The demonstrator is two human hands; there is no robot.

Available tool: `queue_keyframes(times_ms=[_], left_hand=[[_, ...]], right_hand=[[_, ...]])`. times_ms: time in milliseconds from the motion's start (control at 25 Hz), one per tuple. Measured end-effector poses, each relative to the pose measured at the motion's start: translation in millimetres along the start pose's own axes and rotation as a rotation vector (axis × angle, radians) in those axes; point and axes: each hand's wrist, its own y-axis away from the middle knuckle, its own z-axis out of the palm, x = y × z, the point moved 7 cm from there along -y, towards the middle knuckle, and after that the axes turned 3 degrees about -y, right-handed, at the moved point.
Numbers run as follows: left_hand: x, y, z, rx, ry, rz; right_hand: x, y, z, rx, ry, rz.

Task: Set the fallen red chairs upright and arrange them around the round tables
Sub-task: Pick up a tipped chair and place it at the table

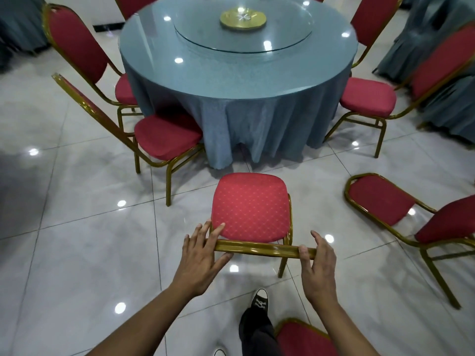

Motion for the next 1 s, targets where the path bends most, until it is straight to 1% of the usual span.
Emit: queue_keyframes(times_ms=[280, 480, 560, 680, 840, 1000], left_hand=[[3, -114, -20, 0.003, -0.013, -0.066], [8, -191, -39, 0.026, 0.025, -0.178], [10, -219, -45, -0.012, 0.035, -0.209], [9, -262, -54, -0.083, 0.060, -0.197], [-3, -316, -74, -0.086, 0.072, -0.186], [-10, -366, -91, -0.101, 0.098, -0.191]], right_hand=[[-20, -127, 14, -0.073, 0.021, -0.038], [-36, -218, 28, -0.143, 0.080, -0.075], [-42, -246, 32, -0.157, 0.083, -0.069], [-49, -287, 40, -0.159, 0.073, -0.075], [-62, -337, 61, -0.149, 0.078, -0.059], [-74, -385, 79, -0.179, 0.098, -0.048]])
